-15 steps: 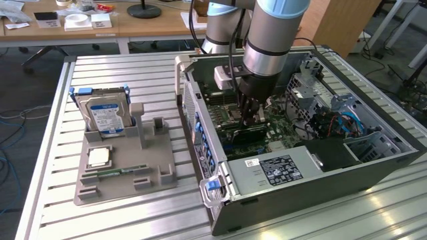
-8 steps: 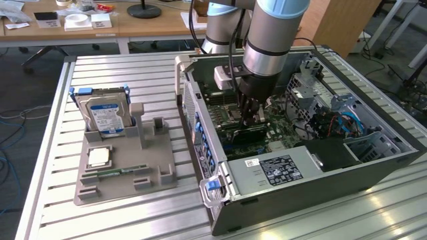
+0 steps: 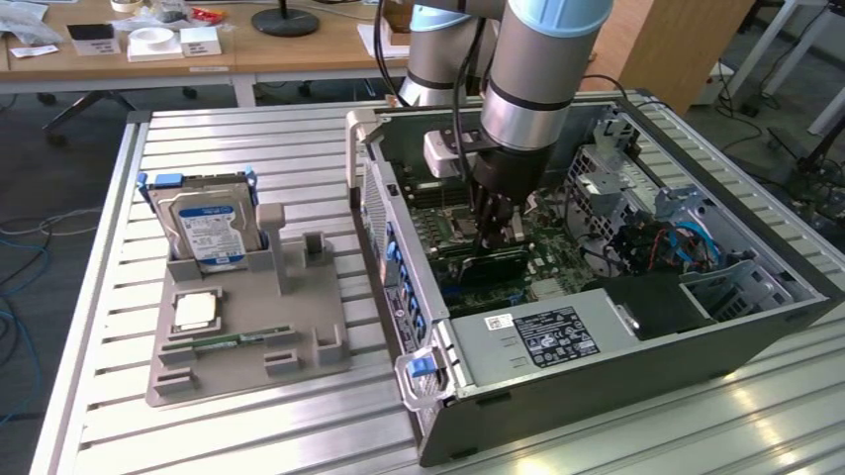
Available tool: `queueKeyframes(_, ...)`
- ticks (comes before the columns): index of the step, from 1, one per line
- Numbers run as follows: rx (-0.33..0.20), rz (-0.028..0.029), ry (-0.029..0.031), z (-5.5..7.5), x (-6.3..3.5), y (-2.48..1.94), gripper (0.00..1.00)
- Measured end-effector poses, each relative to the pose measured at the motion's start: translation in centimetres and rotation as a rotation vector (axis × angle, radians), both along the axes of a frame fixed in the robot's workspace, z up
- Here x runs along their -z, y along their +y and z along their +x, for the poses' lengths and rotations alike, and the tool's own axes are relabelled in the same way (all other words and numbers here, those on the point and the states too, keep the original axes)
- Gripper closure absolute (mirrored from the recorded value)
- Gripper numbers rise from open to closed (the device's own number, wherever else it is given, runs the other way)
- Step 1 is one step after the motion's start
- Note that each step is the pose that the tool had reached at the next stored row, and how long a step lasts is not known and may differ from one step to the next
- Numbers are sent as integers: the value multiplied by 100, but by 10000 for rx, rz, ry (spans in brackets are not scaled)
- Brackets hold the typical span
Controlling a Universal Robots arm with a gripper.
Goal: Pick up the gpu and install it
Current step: 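Press down on the gpu until it lock into place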
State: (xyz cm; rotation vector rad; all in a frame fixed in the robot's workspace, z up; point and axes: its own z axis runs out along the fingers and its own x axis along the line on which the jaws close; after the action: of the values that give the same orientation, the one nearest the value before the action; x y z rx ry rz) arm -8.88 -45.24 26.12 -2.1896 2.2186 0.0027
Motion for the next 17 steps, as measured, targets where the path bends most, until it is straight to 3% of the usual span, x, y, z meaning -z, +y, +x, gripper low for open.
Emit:
queueKeyframes(5, 1, 5, -2, 0, -27, 1, 89)
queueKeyframes(17, 0, -4, 0, 0, -235, 2, 89)
